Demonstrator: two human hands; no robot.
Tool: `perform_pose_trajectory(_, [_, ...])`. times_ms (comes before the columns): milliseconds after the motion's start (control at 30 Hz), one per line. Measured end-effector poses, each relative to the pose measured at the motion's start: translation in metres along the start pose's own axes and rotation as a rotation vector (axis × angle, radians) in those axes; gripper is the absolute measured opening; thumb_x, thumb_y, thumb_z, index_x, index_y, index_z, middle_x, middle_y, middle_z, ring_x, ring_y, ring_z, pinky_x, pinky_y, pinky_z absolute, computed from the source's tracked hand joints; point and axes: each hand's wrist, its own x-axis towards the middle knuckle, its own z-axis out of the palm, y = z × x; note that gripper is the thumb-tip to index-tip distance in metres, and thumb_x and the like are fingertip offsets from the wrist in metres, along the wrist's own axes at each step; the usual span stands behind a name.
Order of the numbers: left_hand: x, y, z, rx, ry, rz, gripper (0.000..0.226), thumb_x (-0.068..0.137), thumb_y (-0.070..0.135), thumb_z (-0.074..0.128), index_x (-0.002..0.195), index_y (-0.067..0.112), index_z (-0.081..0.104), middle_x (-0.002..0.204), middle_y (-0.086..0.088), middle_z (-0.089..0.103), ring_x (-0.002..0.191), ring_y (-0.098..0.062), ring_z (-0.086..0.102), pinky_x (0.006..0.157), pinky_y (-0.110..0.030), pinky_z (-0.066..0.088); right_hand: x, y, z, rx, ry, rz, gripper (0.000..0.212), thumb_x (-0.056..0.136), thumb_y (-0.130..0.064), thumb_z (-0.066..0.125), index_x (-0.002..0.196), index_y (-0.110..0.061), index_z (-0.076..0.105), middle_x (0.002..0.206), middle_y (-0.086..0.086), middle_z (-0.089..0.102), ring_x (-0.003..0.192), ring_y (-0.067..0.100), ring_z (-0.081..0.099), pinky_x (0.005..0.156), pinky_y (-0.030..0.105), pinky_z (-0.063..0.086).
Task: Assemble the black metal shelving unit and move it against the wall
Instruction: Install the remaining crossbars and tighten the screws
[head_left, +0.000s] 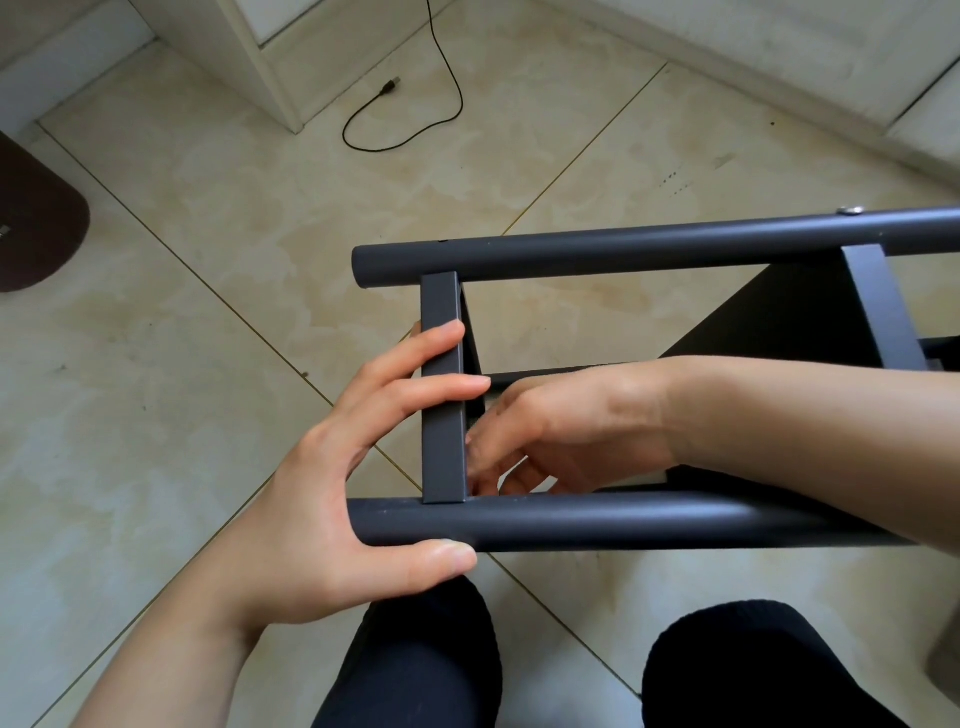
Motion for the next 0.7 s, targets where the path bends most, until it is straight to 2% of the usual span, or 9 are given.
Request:
perform_pose_trajectory(67, [0.0002,0.0001,0.0000,-0.001,0.000,0.001,0.081,0.068,0.035,0.081,0.142,0.034,0.051,0.164,0.009,0.025,0.150,-0.019,0.030,0.111,-0.054,0.030,0.0009,0.0000,0.0004,-0.019,0.025,0.031,0.024,0.095,-0.027,0.053,0.077,-0.016,0.064,0.078,0.002,0.058,0.070,0.014,0.051,0.075,0.031,0.042])
perform_pose_trajectory(133, [0.0002,0.0001,0.0003,-0.006,0.001,0.007,0.081,0.068,0.034,0.081,0.142,0.035,0.051,0.164,0.009,0.025,0.151,-0.019,0.030,0.113,-0.055,0.030,0.0012,-0.0004,-0.0009,0.006,0.024,0.050,0.027,0.096,-0.034,0.048,0.085,-0.015,0.063,0.083,0.003,0.056,0.069,0.014,0.049,0.072,0.030,0.040])
perform_pose_trajectory(233, [0.0004,0.0001,0.0004,-0.009,0.001,0.013,0.080,0.068,0.034,0.081,0.143,0.035,0.051,0.164,0.009,0.025,0.151,-0.019,0.030,0.116,-0.052,0.034,0.0002,-0.0017,-0.0027,0.057,-0.004,0.015,0.014,0.092,-0.025,0.052,0.092,-0.016,0.062,0.076,0.000,0.055,0.069,0.014,0.048,0.076,0.034,0.038])
perform_pose_trajectory(300, [0.0006,0.0001,0.0003,-0.007,0.000,0.012,0.080,0.068,0.034,0.081,0.143,0.033,0.051,0.164,0.008,0.025,0.151,-0.019,0.029,0.114,-0.054,0.031,-0.0003,-0.0013,-0.0022,0.039,-0.014,-0.008,0.009,0.091,-0.017,0.054,0.097,-0.015,0.060,0.076,-0.001,0.057,0.071,0.014,0.050,0.080,0.037,0.039])
perform_pose_trajectory(367, [0.0007,0.0002,0.0002,-0.006,-0.001,0.008,0.080,0.068,0.033,0.081,0.143,0.033,0.051,0.164,0.008,0.025,0.151,-0.019,0.029,0.113,-0.055,0.029,0.0005,0.0000,-0.0001,-0.001,0.001,-0.014,0.008,0.092,-0.016,0.055,0.091,-0.013,0.062,0.074,0.000,0.057,0.069,0.014,0.052,0.080,0.038,0.040])
perform_pose_trajectory(467, [0.0006,0.0004,0.0002,-0.009,-0.001,0.002,0.081,0.068,0.033,0.081,0.143,0.033,0.051,0.164,0.009,0.025,0.150,-0.019,0.030,0.112,-0.055,0.030,0.0022,0.0008,0.0003,-0.026,0.044,0.006,0.025,0.096,-0.026,0.053,0.077,-0.015,0.064,0.078,0.003,0.057,0.068,0.013,0.051,0.075,0.033,0.041])
perform_pose_trajectory(533, [0.0006,0.0005,0.0003,-0.012,0.001,0.004,0.081,0.068,0.033,0.081,0.143,0.034,0.051,0.164,0.008,0.025,0.150,-0.019,0.030,0.112,-0.055,0.030,0.0023,0.0000,-0.0007,-0.006,0.032,0.023,0.027,0.097,-0.033,0.049,0.083,-0.015,0.063,0.083,0.003,0.055,0.069,0.013,0.049,0.075,0.031,0.040])
perform_pose_trajectory(633, [0.0008,0.0007,0.0003,-0.013,0.001,0.009,0.080,0.068,0.034,0.081,0.142,0.034,0.051,0.164,0.008,0.025,0.151,-0.019,0.029,0.113,-0.055,0.029,0.0002,-0.0019,-0.0006,0.040,-0.007,0.014,0.014,0.093,-0.025,0.053,0.092,-0.014,0.062,0.075,-0.001,0.057,0.068,0.013,0.049,0.075,0.032,0.039])
perform_pose_trajectory(700, [0.0008,0.0006,0.0002,-0.015,0.000,0.009,0.080,0.068,0.034,0.081,0.142,0.034,0.051,0.164,0.008,0.025,0.151,-0.019,0.029,0.113,-0.055,0.029,-0.0001,-0.0009,0.0001,0.000,0.010,-0.003,0.015,0.093,-0.020,0.056,0.080,-0.015,0.063,0.068,-0.002,0.057,0.066,0.013,0.050,0.074,0.032,0.040])
